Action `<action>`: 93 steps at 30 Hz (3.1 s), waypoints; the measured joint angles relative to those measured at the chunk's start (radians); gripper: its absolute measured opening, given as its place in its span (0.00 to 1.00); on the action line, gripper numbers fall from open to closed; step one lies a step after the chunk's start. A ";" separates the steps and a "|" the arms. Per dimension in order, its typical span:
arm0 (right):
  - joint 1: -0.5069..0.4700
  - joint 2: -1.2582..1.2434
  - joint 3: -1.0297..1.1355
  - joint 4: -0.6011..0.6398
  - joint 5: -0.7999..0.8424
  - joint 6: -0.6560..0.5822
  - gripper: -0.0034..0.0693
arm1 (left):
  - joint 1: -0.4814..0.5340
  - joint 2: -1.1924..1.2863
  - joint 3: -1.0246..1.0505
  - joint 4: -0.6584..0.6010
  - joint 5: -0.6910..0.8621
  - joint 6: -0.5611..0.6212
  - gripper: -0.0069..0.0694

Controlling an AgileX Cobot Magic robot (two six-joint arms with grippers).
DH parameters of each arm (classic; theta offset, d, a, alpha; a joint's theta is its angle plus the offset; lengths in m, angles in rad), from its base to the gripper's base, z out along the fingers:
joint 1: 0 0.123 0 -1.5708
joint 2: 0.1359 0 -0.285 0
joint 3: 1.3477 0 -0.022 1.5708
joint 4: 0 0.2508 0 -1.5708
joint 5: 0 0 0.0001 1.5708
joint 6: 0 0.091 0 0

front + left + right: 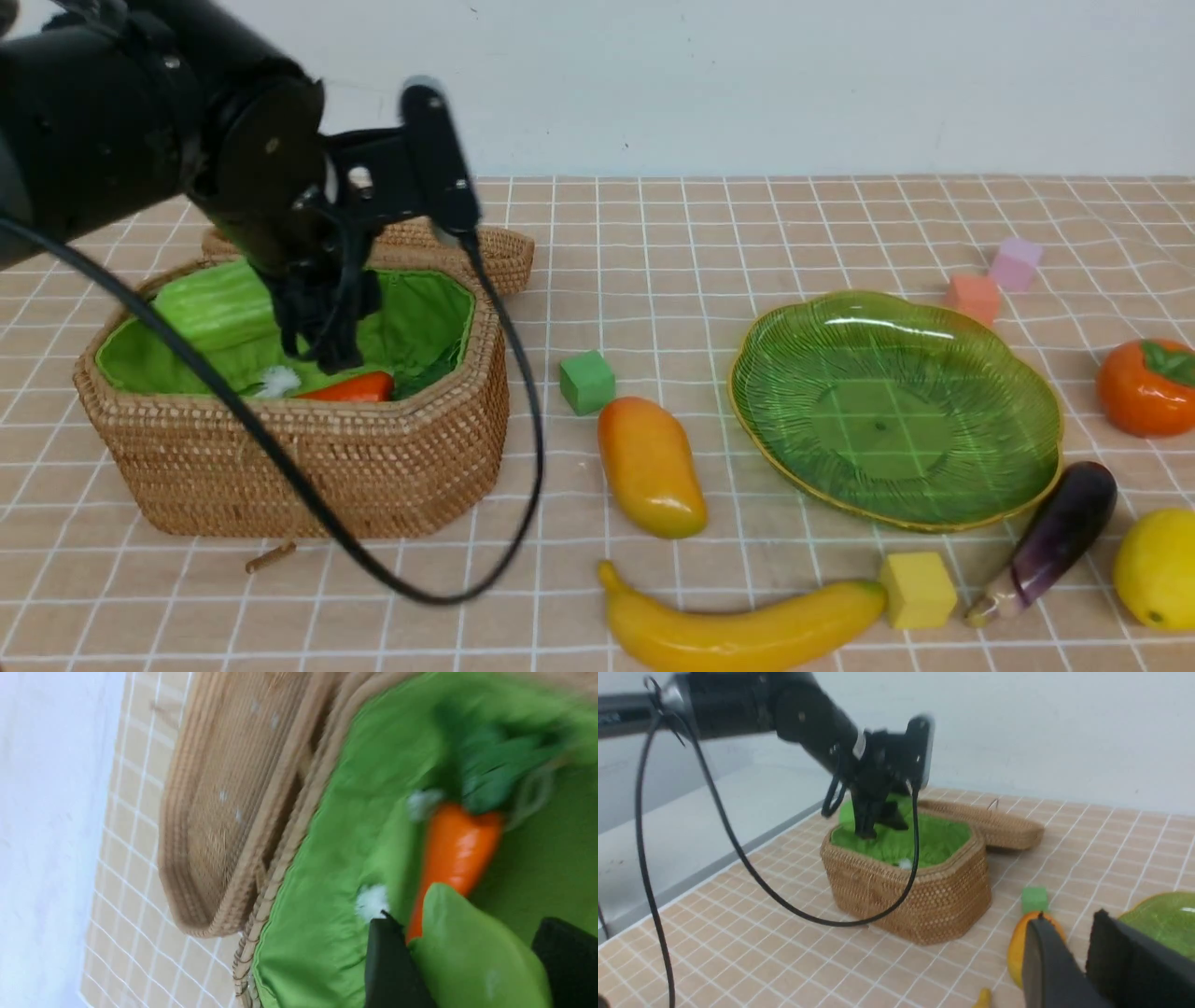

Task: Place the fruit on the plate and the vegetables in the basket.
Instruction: Take a chayote with your left arm and place it on the basket on the left, then use the left arm to grab a banana and put it into the right plate, then grab the mango with your left arm and place it on the right plate

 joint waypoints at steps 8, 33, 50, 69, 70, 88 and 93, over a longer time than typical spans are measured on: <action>0.000 0.006 -0.018 -0.033 0.032 0.006 0.28 | 0.028 0.018 0.001 -0.045 -0.023 -0.020 0.94; 0.000 0.126 -0.217 -0.379 0.489 0.304 0.30 | -0.508 0.304 0.001 -0.432 -0.069 -0.173 0.71; 0.000 0.127 -0.216 -0.470 0.489 0.358 0.30 | -0.506 0.272 -0.111 -0.352 0.065 -0.143 0.48; 0.000 0.130 -0.216 -0.441 0.489 0.436 0.31 | -0.484 0.765 -0.800 -0.464 -0.182 -0.022 0.69; 0.000 0.130 -0.216 -0.444 0.489 0.436 0.32 | -0.483 0.757 -0.803 -0.471 -0.182 -0.046 0.81; 0.000 0.130 -0.216 -0.502 0.489 0.424 0.33 | -0.412 0.520 -0.742 -0.335 0.439 -0.877 0.61; 0.000 0.130 -0.216 -0.502 0.489 0.416 0.34 | -0.335 0.597 -0.707 -0.323 0.440 -0.965 0.80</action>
